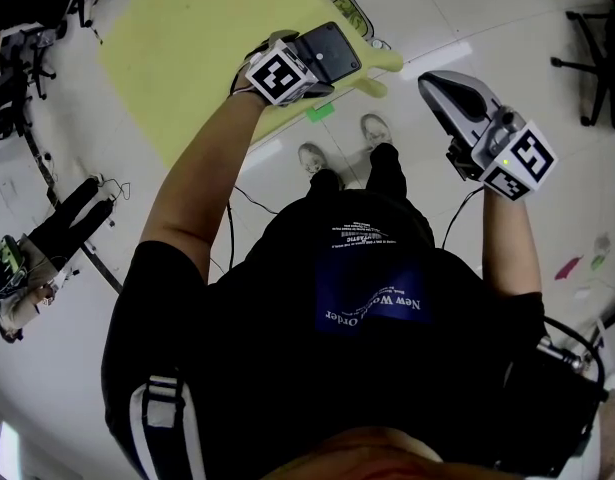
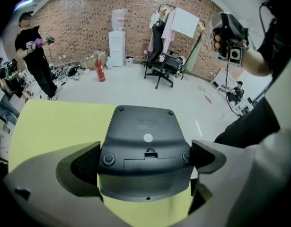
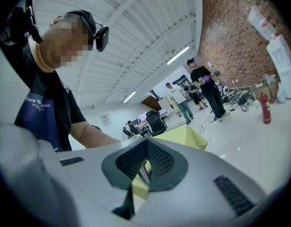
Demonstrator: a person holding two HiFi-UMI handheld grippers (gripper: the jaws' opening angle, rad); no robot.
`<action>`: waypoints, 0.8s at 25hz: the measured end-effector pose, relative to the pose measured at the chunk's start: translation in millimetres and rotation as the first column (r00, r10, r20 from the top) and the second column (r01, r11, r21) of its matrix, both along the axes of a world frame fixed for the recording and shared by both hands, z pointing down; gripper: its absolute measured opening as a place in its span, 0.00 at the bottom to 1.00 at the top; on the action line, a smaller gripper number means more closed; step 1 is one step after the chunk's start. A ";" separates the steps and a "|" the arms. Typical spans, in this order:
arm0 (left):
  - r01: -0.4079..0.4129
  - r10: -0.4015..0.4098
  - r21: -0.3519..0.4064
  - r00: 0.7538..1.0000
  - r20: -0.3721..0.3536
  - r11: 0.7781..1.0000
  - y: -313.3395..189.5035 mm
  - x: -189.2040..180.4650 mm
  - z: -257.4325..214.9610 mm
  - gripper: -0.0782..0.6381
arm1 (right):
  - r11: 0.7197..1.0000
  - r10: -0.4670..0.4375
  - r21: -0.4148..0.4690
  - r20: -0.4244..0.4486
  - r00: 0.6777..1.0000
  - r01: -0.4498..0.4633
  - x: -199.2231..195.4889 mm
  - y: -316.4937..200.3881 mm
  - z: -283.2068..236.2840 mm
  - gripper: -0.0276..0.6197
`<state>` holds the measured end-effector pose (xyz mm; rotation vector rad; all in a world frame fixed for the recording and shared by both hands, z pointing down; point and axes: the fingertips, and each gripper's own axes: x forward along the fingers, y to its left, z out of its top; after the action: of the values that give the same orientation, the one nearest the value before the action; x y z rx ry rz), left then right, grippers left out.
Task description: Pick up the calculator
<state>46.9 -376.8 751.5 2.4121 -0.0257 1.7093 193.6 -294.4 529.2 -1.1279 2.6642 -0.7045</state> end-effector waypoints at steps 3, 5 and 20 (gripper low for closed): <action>0.040 -0.040 -0.006 0.998 -0.054 0.999 -2.2 -1.4 -12.2 0.93 | 1.000 0.000 0.003 -0.003 1.000 0.000 -4.1 3.1 -1.6 0.02; 0.059 -0.059 -0.013 0.996 -0.069 0.998 -3.0 -6.0 -16.4 0.93 | 1.000 -0.006 0.003 -0.002 1.000 0.006 -8.7 4.7 -2.5 0.02; 0.403 -0.842 -0.771 0.445 -0.306 0.493 -43.9 -39.2 -88.1 0.93 | 0.998 -0.062 0.010 0.006 0.998 0.062 -31.7 2.2 -18.4 0.02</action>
<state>7.7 -420.7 663.5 1.9135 -0.2687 0.3228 161.9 -292.1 510.9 -1.0429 2.7051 -0.7036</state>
